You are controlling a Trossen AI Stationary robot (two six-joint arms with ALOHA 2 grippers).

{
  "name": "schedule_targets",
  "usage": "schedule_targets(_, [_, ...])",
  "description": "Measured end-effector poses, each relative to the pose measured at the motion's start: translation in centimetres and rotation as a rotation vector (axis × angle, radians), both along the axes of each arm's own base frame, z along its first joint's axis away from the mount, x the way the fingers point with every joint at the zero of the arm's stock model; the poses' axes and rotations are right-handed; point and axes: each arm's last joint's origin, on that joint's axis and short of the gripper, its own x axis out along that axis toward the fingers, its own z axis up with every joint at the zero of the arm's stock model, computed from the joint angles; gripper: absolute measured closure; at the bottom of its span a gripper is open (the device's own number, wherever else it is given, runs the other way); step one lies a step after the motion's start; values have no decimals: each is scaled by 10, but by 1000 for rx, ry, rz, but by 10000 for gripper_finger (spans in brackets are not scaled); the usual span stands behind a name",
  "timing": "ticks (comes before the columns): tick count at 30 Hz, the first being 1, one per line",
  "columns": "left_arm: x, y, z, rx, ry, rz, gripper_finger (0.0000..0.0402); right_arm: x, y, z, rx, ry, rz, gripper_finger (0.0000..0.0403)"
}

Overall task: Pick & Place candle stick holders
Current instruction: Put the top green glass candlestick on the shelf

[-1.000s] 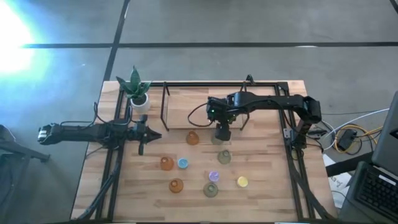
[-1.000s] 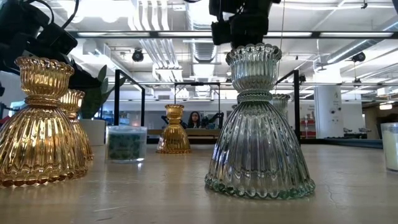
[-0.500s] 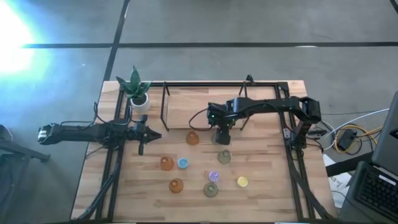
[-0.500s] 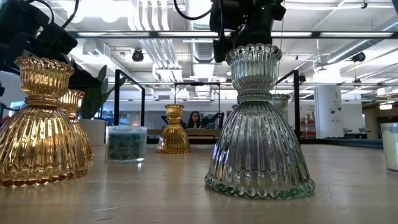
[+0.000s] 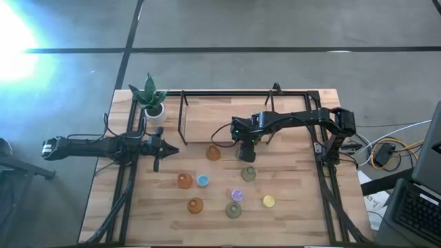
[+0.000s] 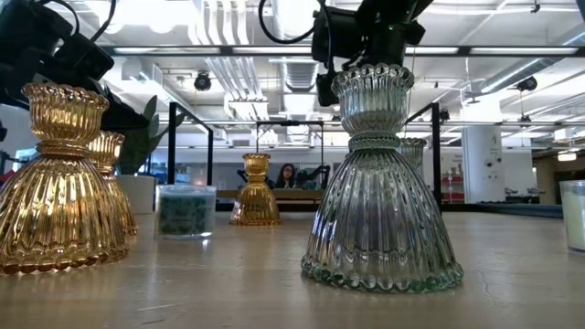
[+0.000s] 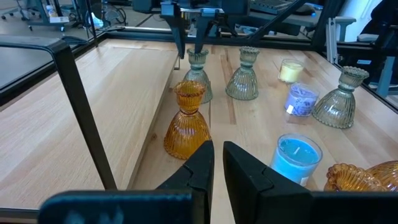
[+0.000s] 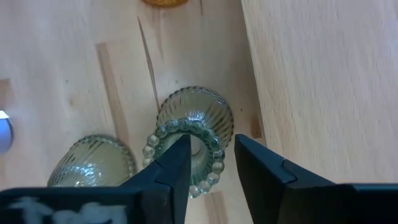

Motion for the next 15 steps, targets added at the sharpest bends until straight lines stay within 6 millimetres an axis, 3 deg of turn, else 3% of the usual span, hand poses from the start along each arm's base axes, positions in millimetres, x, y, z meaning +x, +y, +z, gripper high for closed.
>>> schedule_targets(6, [0, 0, 0, 0, 0, 0, 362, 2, 0, 5, 5, -13, 7, 377])
schedule_targets(10, [0, 0, 0, 0, 0, 0, 362, 6, 0, 16, 1, -27, 10, 386])
schedule_targets(15, [0, 0, 0, 0, 1, 0, 362, 7, -1, 49, 47, -17, 26, 388])
